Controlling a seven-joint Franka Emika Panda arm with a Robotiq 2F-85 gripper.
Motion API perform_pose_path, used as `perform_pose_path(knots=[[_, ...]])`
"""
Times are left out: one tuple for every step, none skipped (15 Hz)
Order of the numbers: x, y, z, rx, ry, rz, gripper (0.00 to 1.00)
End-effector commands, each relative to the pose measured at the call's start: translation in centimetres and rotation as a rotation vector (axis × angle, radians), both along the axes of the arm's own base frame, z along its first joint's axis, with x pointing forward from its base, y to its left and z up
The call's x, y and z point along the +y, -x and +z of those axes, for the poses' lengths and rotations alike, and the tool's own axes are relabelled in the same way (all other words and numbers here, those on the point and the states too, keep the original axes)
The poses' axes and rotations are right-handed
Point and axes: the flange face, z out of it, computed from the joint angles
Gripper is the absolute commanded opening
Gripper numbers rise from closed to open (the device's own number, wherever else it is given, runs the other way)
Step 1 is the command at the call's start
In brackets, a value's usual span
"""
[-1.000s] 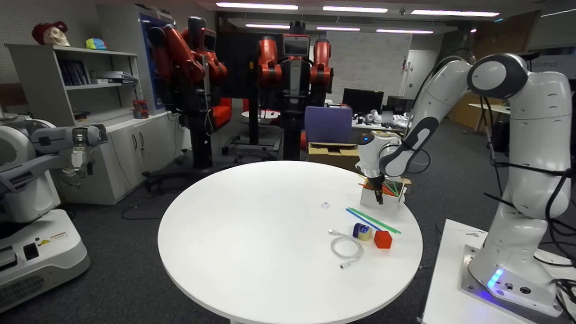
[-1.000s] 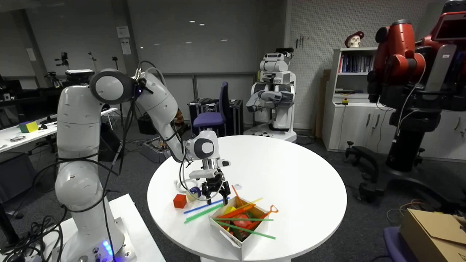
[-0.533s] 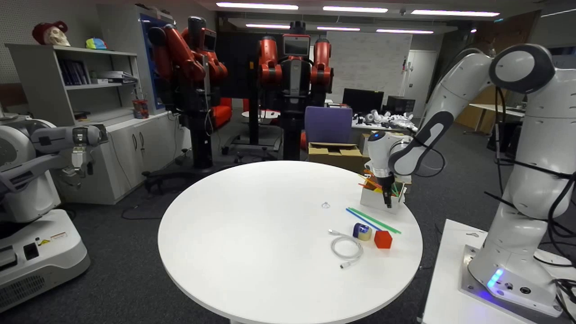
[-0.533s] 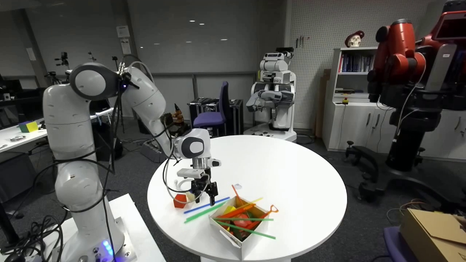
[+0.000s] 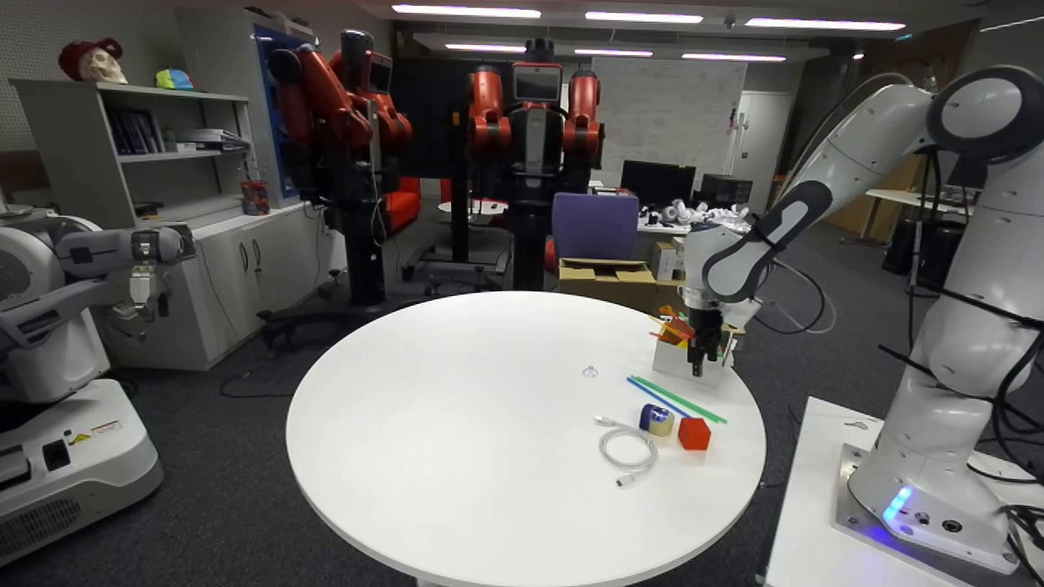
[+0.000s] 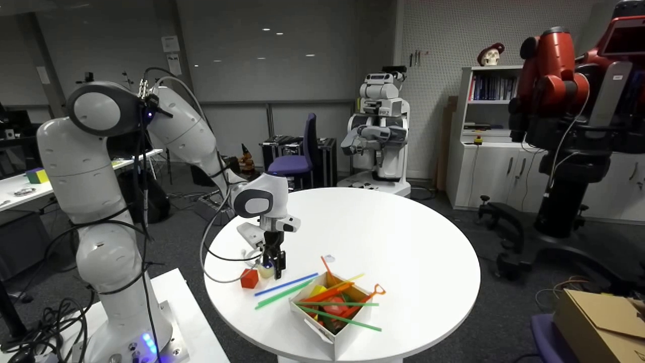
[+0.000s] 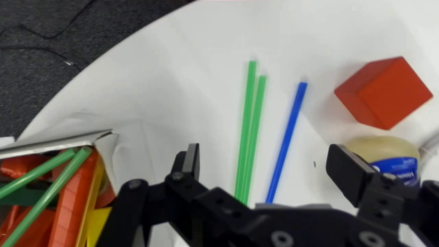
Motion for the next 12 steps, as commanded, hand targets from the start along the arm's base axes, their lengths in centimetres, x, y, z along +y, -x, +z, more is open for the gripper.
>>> perform_pose_path(knots=[[-0.5, -1.7, -0.6, -0.109, -0.062, -0.048, 1.0], [-0.6, -2.0, -1.0, -0.145, -0.056, -0.047, 1.0], [-0.6, -2.3, -1.4, -0.169, -0.052, -0.039, 1.0], [-0.7, -2.6, -1.9, -0.198, -0.037, -0.037, 1.0], [-0.8, -2.8, -2.4, -0.217, -0.024, -0.035, 1.0], [-0.9, -3.2, -3.1, -0.231, -0.017, -0.034, 1.0], [-0.8, -3.4, -3.7, -0.236, -0.01, -0.034, 1.0], [-0.8, -3.7, -4.5, -0.241, -0.005, -0.033, 1.0], [-0.8, -3.9, -5.2, -0.239, -0.003, -0.031, 1.0], [-0.7, -4.3, -5.7, -0.243, 0.001, -0.03, 1.0], [-0.6, -4.6, -6.1, -0.245, 0.0, -0.032, 1.0], [-0.6, -4.9, -6.6, -0.244, -0.002, -0.038, 1.0]])
